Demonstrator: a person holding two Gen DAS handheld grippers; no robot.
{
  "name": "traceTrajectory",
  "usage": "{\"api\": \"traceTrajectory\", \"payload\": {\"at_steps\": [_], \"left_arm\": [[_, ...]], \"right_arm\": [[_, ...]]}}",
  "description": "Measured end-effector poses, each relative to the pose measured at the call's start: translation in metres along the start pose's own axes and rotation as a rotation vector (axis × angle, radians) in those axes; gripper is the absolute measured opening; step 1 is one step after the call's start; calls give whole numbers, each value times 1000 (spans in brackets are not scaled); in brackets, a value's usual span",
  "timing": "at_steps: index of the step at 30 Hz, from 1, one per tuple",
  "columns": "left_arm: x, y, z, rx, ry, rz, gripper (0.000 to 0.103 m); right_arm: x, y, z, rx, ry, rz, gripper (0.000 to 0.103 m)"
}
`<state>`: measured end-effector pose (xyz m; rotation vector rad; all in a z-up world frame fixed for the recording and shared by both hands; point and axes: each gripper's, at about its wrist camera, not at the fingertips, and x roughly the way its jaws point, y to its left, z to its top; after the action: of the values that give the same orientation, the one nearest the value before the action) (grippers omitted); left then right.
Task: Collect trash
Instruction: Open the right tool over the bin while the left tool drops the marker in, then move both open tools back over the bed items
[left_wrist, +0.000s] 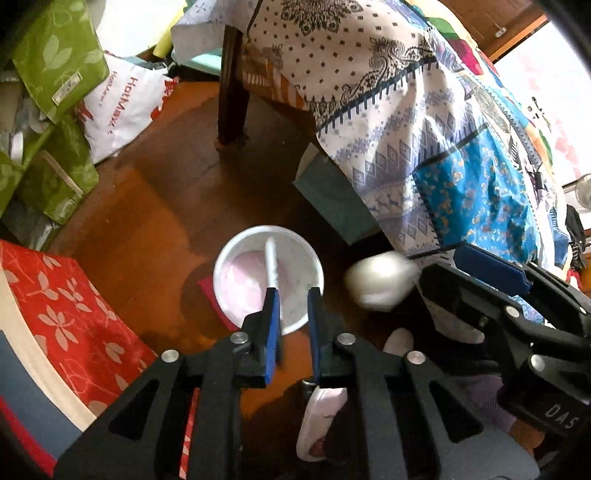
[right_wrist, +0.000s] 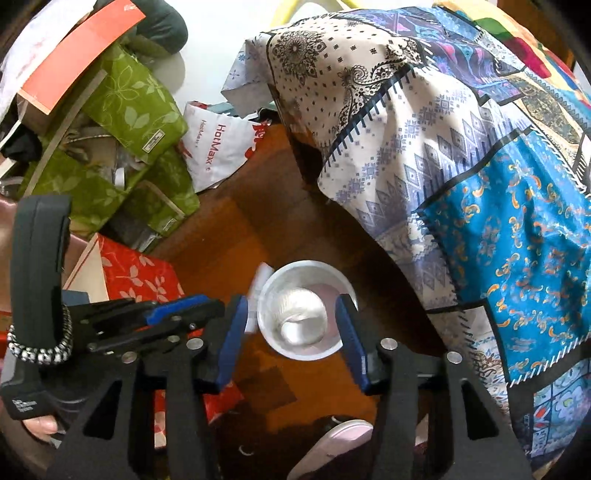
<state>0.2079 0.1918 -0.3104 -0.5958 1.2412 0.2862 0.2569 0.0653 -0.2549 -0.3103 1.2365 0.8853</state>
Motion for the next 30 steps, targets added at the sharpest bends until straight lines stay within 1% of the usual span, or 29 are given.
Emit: {"api": "traceTrajectory", "payload": {"at_steps": [3,8,13,16,20,26,30], "left_arm": [[-6,-1,1,13,-23,27,18],[-21,0,-2,13,-47,23,18],[-44,-12,-7,41,-98,48,18],[-66,-26,-10,69,-146,47,18],[-94,-45,-15,106,-211,43,18],[-140,-81,-24,161,-320,3,18],[-170,-109,-32,200,-393,-38,18]], "right_arm": [[-3,-6,0,17,-5,8,47],[-11,-8,-1,25,-13,19,47],[-33,-8,-5,17,-58,5,47],[-52,-12,-9,29,-92,9,47],[-85,-18,-15,36,-164,-8,47],[-142,-29,-27,51,-293,-44,47],[-185,-38,-39,65,-384,-65,47]]}}
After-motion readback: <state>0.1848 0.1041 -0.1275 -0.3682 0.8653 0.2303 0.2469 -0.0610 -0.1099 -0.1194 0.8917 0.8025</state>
